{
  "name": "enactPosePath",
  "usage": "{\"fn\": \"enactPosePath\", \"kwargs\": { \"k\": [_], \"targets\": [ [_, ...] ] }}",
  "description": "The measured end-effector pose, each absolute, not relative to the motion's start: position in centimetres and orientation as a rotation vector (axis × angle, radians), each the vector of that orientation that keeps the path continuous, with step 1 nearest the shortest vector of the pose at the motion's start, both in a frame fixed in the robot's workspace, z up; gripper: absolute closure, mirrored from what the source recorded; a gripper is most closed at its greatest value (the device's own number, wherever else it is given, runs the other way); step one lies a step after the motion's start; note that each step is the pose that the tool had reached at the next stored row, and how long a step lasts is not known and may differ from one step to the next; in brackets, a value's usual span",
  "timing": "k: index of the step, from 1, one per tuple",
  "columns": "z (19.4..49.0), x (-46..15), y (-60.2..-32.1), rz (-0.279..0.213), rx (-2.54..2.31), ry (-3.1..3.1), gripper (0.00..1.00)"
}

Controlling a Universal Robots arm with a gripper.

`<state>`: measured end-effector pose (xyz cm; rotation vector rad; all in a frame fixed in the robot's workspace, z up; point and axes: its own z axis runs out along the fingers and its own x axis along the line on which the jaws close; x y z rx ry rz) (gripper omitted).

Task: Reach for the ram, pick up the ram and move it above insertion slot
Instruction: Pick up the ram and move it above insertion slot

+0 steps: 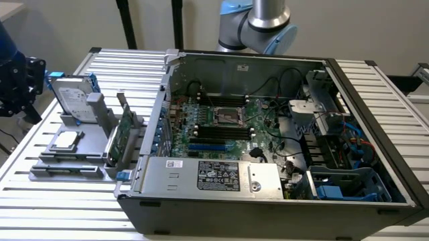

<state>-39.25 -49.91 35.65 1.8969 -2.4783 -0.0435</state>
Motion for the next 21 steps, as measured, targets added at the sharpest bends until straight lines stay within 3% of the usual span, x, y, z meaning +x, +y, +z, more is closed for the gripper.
{"fn": "enactPosePath", "kwargs": {
  "k": [21],
  "targets": [
    [35.21,-39.26,-49.91,-0.026,2.282,-2.138,0.89]
  ]
}}
